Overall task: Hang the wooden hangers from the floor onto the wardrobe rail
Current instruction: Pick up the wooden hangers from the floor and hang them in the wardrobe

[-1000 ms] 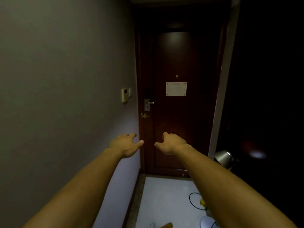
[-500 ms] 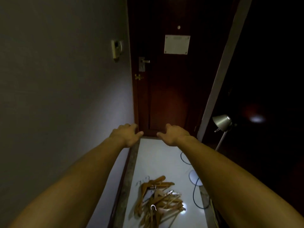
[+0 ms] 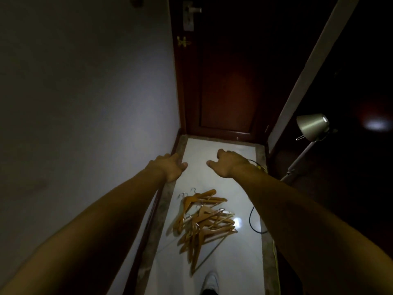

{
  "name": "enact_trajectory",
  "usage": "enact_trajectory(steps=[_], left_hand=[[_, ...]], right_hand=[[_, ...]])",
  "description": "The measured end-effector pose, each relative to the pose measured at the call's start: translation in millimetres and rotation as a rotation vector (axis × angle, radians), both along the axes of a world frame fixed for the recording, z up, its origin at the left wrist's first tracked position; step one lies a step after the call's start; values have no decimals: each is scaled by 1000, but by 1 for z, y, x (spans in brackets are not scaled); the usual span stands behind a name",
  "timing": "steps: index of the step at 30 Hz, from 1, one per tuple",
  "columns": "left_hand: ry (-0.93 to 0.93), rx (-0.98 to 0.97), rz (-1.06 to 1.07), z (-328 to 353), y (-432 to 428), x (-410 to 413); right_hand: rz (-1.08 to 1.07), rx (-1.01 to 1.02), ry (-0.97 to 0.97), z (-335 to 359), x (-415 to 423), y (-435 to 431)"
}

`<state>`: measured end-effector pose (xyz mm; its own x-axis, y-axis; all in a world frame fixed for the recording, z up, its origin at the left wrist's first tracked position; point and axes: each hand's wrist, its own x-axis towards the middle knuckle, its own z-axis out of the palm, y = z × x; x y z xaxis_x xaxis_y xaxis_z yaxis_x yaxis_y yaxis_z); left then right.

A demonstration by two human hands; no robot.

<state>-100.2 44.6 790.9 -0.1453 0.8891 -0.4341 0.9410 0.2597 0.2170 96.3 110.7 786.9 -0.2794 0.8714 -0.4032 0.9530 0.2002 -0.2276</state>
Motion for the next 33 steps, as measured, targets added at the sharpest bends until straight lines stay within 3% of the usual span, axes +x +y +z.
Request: enact_trajectory(steps=[5,27,33], left_hand=[[-82,-75,116,-47,13,17],[-300,-414,138,-222,43,34],[-325,-517,189,-287,40,22]], right_hand=[[9,-79,-5,-45,23,26],[-34,-407,43,-210,61,26],[-102,-510,-71,-265,48,31]])
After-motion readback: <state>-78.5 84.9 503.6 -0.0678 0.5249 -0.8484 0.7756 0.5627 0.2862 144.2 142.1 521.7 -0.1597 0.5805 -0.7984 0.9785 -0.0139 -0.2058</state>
